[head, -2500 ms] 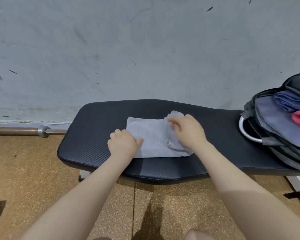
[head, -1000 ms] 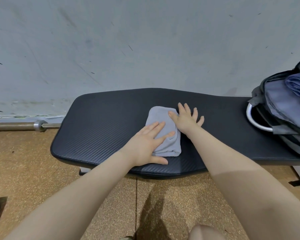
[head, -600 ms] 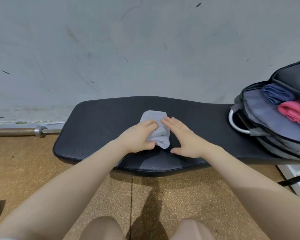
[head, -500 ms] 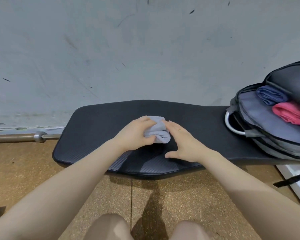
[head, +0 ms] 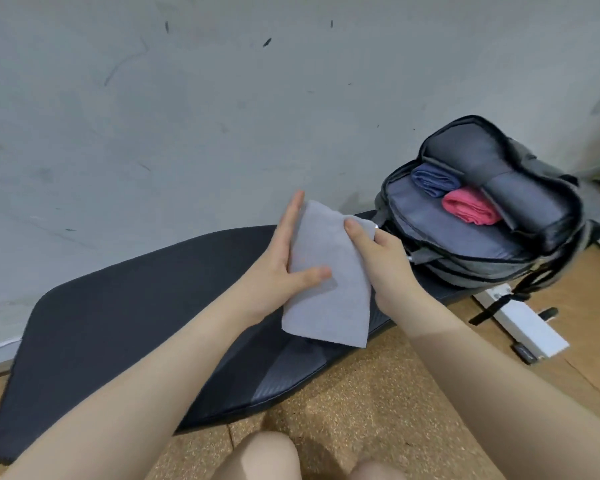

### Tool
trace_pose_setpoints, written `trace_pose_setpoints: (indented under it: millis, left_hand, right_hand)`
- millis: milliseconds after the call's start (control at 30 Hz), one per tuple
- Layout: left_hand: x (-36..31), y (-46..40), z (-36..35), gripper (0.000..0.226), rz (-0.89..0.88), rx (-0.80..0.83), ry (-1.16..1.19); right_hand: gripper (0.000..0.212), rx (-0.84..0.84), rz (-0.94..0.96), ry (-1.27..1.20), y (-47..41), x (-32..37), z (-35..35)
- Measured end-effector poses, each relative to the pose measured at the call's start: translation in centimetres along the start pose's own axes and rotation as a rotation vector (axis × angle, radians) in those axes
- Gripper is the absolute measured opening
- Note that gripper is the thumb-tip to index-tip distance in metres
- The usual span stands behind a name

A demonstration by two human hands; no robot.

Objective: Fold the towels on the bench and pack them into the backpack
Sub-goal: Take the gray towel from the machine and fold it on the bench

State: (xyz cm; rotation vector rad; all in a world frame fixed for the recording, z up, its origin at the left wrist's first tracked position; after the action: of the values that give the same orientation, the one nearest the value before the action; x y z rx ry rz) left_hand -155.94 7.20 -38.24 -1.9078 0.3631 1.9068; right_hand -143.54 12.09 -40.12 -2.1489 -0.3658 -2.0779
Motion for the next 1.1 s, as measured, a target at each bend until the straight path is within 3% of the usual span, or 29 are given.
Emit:
trace_pose_setpoints:
  millis: [133, 200, 333, 500, 600, 667, 833, 933, 1033, 1100]
  left_hand:
    - [0.1, -3.1, -1.5, 0.058, -0.048, 0.17, -0.458]
    - [0.9, -4.4, -1.6, 0.049, -0.014, 0.196, -0.44]
    - [1.4, -7.1, -1.5, 0.052, 0.006, 0.12, -0.319]
    - [2.0, -12.4, -3.0, 0.055, -0.006, 0.117, -0.293]
    - [3.3, -15.9, -3.1, 0.053, 0.029, 0.035, -0.154]
    - [4.5, -18.0, -3.4, 0.051, 0.062, -0.014, -0.027]
    - [6.2, -23.0, -5.2, 0.054, 0.1, -0.071, 0.131]
    - [7.1, -25.6, -6.7, 0.059, 0.149, -0.085, 0.254]
    - [7.6, -27.7, -8.7, 0.063, 0.175, -0.107, 0.467]
    - [7.3, -28.9, -10.1, 0.068, 0.14, -0.107, 0.392]
  right_hand:
    - [0.025, -0.175, -0.054, 0.048, -0.2, 0.6, 3.6]
    - [0.032, -0.208, -0.076, 0.07, -0.2, 0.5, 4.7]
    - [0.026, -0.141, -0.096, 0.114, -0.4, 0.8, 5.7]
    - [0.046, -0.402, -0.022, 0.899, -1.4, 4.5, 14.3]
    - [0.047, -0.545, 0.02, 1.459, -2.6, 5.9, 19.0]
    - [0.049, -0.559, -0.009, 1.669, -3.7, 5.6, 21.7]
    - [0.076, -0.378, -0.297, 1.817, -7.4, 4.5, 26.8]
    - [0.053, -0.334, -0.253, 1.827, -8.9, 4.8, 27.0]
    - [0.036, -0.382, -0.143, 1.682, -8.9, 6.5, 28.1]
    - [0.034, -0.431, -0.086, 1.563, -8.5, 8.0, 29.3]
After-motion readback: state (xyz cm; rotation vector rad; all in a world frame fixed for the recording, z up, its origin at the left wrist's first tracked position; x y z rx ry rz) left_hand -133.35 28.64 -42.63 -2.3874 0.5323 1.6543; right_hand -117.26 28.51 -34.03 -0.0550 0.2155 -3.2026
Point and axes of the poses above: each hand's wrist, its own y-axis away from the middle knuckle, its own z-axis out of the back of the hand, x = y × z, the point moved 10 cm from there along -y, towards the middle knuckle, and after that the axes turned 11 degrees about x, right-handed, at the moved point
